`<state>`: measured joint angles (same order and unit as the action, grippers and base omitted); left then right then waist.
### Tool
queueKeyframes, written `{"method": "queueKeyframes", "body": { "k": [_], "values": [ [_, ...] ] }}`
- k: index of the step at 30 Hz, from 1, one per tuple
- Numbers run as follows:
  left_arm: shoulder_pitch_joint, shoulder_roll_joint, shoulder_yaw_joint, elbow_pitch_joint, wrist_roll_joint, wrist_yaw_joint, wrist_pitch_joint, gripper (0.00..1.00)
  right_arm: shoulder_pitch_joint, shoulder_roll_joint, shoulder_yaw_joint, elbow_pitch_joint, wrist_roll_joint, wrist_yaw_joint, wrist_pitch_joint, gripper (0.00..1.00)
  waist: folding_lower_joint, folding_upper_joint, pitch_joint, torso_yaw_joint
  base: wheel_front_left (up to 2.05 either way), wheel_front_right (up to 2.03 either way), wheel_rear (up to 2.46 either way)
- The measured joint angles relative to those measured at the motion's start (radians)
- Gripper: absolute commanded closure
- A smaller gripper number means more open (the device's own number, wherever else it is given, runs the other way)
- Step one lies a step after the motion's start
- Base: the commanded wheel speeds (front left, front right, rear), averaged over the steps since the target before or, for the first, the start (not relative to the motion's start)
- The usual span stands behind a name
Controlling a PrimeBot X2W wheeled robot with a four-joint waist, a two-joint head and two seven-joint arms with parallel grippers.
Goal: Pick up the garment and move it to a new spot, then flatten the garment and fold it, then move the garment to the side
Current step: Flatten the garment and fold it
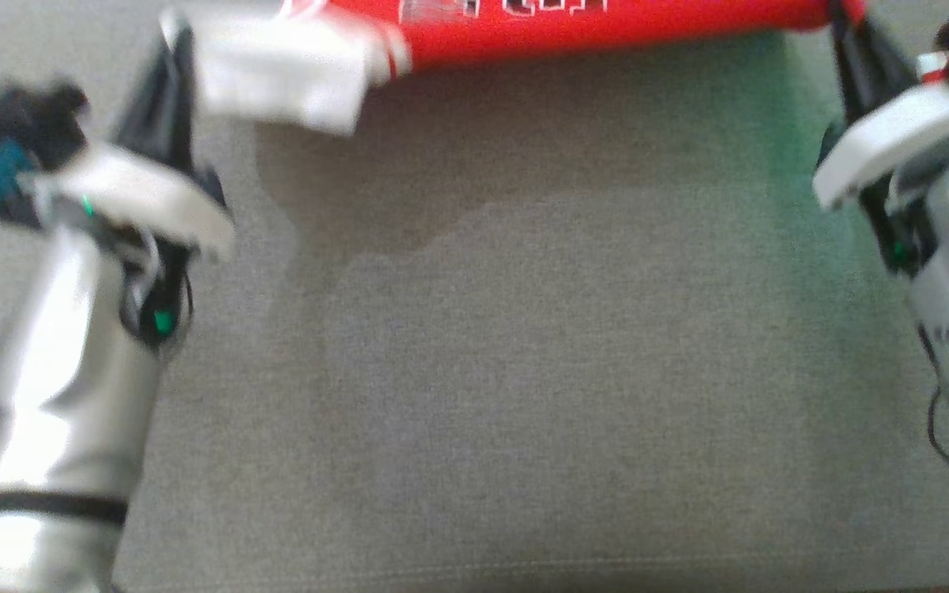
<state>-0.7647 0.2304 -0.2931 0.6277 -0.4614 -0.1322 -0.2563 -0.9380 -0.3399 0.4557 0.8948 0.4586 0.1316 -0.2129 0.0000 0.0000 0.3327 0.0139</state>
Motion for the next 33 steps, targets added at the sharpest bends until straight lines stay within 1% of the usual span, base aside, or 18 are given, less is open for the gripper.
{"method": "queueKeyframes", "body": {
  "k": [3,6,9,12,15,17,24,28,33],
  "values": [
    [0.119,0.015,-0.022,-0.032,0.0,0.0,0.0,1.0,0.076,-0.04,0.076,-0.037,0.071,0.0,0.042,1.0,0.0,0.0,-0.035,0.0,0.0,0.0,0.0],
    [0.213,0.037,-0.053,-0.062,0.001,0.0,0.0,1.0,0.151,-0.098,0.153,-0.095,0.115,0.0,0.079,1.0,0.0,0.0,-0.071,0.0,0.0,0.0,0.0],
    [0.295,0.06,-0.088,-0.094,0.001,0.0,0.0,1.0,0.224,-0.146,0.21,-0.151,0.167,0.0,0.114,1.0,0.0,0.0,-0.108,0.0,0.0,0.0,0.0],
    [0.367,0.086,-0.121,-0.122,0.007,0.0,0.0,1.0,0.283,-0.181,0.243,-0.193,0.199,0.0,0.135,1.0,-0.0001,0.0,-0.141,-0.002,0.0,0.0,0.0],
    [0.422,0.107,-0.149,-0.152,0.02,0.0,0.0,1.0,0.329,-0.208,0.263,-0.228,0.221,0.0,0.152,1.0,-0.0001,0.0001,-0.17,-0.005,0.0,0.0,0.0],
    [0.45,0.115,-0.151,-0.165,0.021,0.0,0.0,1.0,0.355,-0.225,0.272,-0.246,0.231,0.0,0.162,1.0,-0.0001,0.0001,-0.185,-0.007,0.0,0.0,0.0],
    [0.535,0.125,-0.156,-0.217,0.022,0.0,0.0,1.0,0.446,-0.268,0.288,-0.309,0.264,0.0,0.205,1.0,-0.0001,0.0001,-0.228,-0.019,0.0,0.0,0.0],
    [0.61,0.141,-0.155,-0.28,0.02,0.002,0.0,1.0,0.501,-0.304,0.284,-0.37,0.286,0.0,0.244,1.0,-0.0001,0.0001,-0.255,-0.03,0.0,0.0,0.0],
    [0.674,0.149,-0.151,-0.351,0.01,0.019,0.001,1.0,0.563,-0.332,0.254,-0.44,0.299,0.0,0.279,1.0,-0.0001,0.0001,-0.264,-0.036,0.0,0.0,0.0]
  ]
}}
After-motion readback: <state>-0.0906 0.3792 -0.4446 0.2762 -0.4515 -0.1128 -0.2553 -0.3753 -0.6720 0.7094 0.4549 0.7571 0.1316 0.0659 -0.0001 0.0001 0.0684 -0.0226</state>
